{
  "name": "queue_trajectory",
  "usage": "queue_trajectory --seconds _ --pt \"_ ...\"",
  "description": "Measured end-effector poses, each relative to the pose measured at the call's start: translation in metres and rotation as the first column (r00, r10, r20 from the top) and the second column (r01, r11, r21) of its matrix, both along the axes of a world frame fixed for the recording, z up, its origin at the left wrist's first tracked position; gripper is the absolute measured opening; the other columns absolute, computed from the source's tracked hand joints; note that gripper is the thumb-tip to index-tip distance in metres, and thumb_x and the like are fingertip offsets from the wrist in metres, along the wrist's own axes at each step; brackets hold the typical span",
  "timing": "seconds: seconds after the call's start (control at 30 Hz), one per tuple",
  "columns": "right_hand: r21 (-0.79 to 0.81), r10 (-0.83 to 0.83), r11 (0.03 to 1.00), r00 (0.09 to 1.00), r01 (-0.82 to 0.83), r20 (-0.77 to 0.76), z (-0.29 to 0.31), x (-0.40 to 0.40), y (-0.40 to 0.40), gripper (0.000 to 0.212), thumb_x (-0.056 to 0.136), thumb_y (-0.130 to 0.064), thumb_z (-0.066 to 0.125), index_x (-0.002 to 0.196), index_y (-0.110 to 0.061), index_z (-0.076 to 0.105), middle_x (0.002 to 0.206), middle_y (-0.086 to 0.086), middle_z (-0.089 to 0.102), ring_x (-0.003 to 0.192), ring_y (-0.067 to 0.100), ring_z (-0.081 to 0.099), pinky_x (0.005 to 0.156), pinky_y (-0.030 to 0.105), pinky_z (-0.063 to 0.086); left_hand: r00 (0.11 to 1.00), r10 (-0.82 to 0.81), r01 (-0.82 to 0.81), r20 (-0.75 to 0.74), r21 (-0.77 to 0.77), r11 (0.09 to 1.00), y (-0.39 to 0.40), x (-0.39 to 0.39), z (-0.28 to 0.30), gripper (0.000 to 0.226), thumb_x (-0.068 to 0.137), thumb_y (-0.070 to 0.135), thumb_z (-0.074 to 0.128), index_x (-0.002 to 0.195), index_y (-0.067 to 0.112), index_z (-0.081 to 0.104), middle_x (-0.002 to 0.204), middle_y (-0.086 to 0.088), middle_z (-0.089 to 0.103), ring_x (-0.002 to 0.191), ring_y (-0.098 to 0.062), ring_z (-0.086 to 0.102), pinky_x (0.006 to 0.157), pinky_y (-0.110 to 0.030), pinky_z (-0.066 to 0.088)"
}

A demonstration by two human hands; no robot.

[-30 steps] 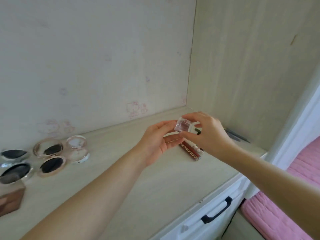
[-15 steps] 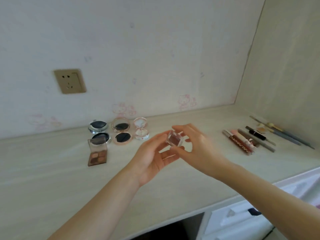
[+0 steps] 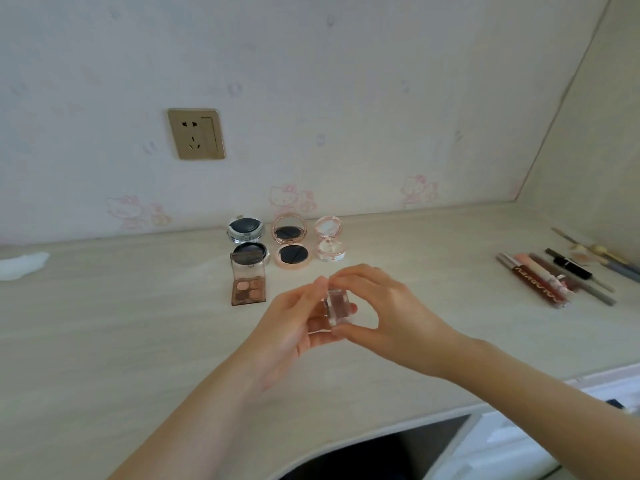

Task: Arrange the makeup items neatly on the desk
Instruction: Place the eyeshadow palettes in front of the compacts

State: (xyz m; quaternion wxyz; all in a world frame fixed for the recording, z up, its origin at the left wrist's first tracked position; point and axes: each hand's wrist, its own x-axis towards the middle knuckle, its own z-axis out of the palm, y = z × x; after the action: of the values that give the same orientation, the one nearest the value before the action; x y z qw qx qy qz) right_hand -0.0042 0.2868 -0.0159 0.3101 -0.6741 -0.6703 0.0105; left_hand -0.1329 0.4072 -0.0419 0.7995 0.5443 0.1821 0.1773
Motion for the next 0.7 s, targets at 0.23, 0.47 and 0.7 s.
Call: queue_trajectory --seconds 0.23,0.47,0.7 --pt "0.036 -0.009 0.999 0.996 0.012 -0.093 -0.003 -0.008 0.014 0.042 0.083 -0.029 0.07 0.123 -0.022 0.061 0.11 -0.009 0.054 0.1 0.005 0.054 0.089 0.011 0.041 0.996 0.045 -0.036 0.079 -0.111 0.993 0.011 -0.009 -0.005 0.044 0.072 0.032 0.074 0.105 0.004 0.071 0.108 -0.018 0.069 0.101 -0.035 0.067 0.077 -0.032 0.056" --pt "0.019 0.038 0.999 0.995 -0.036 -0.097 -0.006 -0.01 0.019 0.038 0.082 -0.022 0.072 0.119 -0.021 0.064 0.099 -0.004 0.056 0.091 0.008 0.057 0.085 0.018 0.045 0.998 0.046 -0.034 0.052 -0.209 0.977 0.016 -0.015 -0.013 0.044 0.07 0.026 0.074 0.103 -0.002 0.071 0.104 -0.024 0.068 0.092 -0.032 0.07 0.07 -0.03 0.057" --pt "-0.103 0.036 0.995 0.969 -0.011 0.243 -0.008 -0.005 0.019 0.043 0.087 -0.032 0.068 0.125 -0.014 0.058 0.112 0.003 0.052 0.103 0.018 0.051 0.09 0.026 0.045 0.996 0.088 -0.09 -0.023 -0.109 0.99 0.015 -0.013 -0.018 0.048 0.064 0.026 0.079 0.102 0.0 0.072 0.102 -0.026 0.069 0.095 -0.035 0.069 0.075 -0.032 0.058"
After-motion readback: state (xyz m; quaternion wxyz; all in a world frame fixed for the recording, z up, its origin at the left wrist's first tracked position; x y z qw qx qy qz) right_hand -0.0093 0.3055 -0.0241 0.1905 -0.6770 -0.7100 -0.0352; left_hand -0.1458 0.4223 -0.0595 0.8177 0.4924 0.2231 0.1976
